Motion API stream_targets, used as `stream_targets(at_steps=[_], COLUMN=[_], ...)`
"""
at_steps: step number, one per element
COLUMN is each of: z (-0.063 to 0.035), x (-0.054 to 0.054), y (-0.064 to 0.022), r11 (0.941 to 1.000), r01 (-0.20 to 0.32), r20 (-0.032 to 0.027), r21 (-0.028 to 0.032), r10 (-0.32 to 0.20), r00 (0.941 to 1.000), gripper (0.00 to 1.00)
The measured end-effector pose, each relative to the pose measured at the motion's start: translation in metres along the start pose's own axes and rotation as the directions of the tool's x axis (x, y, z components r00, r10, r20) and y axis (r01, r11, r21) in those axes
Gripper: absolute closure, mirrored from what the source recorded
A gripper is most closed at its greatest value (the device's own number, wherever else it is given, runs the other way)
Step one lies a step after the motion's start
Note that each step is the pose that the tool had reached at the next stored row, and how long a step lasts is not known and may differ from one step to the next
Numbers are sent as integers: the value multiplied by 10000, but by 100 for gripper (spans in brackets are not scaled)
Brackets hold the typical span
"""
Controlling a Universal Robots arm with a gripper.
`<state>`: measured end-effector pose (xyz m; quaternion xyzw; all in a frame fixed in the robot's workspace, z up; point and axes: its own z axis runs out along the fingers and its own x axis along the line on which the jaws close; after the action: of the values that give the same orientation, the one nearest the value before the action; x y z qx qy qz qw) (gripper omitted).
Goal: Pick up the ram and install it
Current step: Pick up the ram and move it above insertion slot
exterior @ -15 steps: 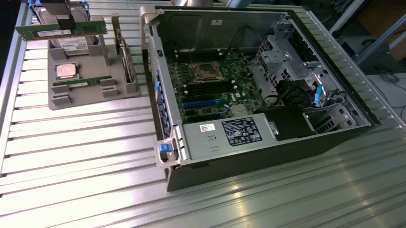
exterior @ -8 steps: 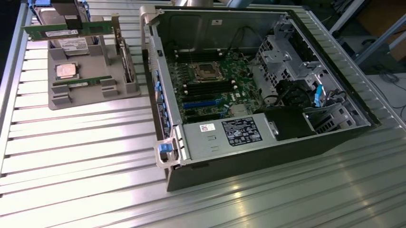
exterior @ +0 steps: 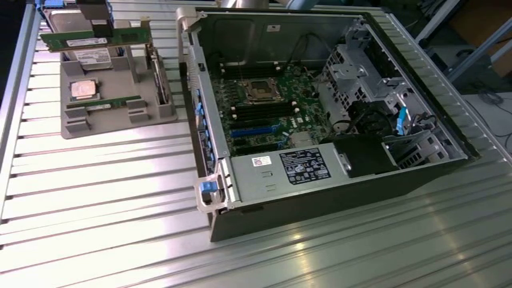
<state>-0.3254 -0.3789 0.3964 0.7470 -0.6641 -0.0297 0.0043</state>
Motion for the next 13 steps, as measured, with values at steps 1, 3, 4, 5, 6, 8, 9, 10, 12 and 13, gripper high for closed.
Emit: stream_targets(at_steps=[1,3,4,5,6,8,9,10,12,13], z=[-1,-2,-3,-3,-4,-5,-6,-7,-7,-8], x=[2,4,5,7,9,12,13,15,17,18], y=[-17,-37,-47,-62,-79,-99,-115,-129,-147,-153], r11=[10000,10000,10000,10000,10000,10000,10000,10000,10000,10000], r01=[0,0,-1,-1,-1,-1,-1,-1,-1,-1], r20=[-2,-2,-3,-4,-5,-6,-7,-8,-9,-9], r21=[-1,0,-1,-1,-1,-2,-1,-1,-1,-1], r10=[0,0,1,1,1,1,1,1,1,1], r00=[10000,10000,10000,10000,10000,10000,10000,10000,10000,10000], gripper=[88,88,88,88,88,88,88,88,88,88])
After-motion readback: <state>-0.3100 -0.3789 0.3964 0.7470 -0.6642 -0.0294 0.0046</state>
